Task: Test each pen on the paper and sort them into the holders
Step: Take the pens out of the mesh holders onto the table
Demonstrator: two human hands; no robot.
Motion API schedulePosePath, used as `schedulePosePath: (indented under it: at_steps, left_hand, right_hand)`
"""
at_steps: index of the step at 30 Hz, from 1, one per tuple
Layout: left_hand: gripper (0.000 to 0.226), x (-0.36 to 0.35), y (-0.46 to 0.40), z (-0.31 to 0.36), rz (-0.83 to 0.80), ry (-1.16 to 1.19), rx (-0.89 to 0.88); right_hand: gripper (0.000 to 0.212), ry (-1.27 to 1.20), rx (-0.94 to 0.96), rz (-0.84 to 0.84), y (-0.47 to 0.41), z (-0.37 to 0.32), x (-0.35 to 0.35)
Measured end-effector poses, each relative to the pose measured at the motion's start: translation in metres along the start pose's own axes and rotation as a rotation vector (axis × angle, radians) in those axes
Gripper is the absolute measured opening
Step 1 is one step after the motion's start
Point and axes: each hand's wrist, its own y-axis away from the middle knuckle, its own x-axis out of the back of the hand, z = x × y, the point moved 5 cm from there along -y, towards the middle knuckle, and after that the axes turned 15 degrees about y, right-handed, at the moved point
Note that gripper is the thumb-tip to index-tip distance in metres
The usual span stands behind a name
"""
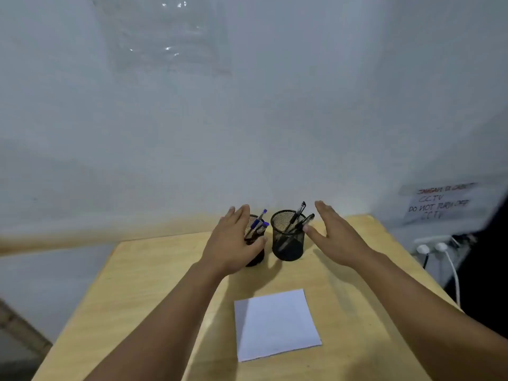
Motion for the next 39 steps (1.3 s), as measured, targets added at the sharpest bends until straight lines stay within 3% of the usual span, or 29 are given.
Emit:
schedulePosePath:
  at_steps: [8, 12, 21, 25, 29, 39]
  left_hand:
    - [0.087, -0.020, -0.040, -0.011, 0.021, -0.038, 0.045]
    - [0.084, -0.030, -0.051, -0.018, 0.041, -0.089, 0.068]
    - [0.035, -0.037, -0.050, -0.021, 0.195, -0.111, 0.009]
    - [0.028, -0.036, -0.049, -0.020, 0.213, -0.125, -0.001]
    - [0.024, -0.028, -0.051, -0.011, 0.224, 0.006, -0.001]
    - [0.018, 0.049, -0.023, 0.057, 0.447, 0.188, -0.218]
  right_hand:
    - [0.080, -0.133, -0.130, 0.002, -0.034, 0.004, -0.026]
    - [0.065, -0.262, -0.200, 0.129, -0.046, 0.007, -0.036]
    - [0.023, -0.370, -0.194, 0.255, -0.057, 0.007, -0.044]
    - [0.015, -0.390, -0.156, 0.258, -0.053, 0.000, -0.040]
    - [0.017, -0.411, -0.108, 0.301, -0.049, -0.010, -0.020]
    - [0.010, -0.340, 0.202, 0.518, -0.017, -0.090, 0.072]
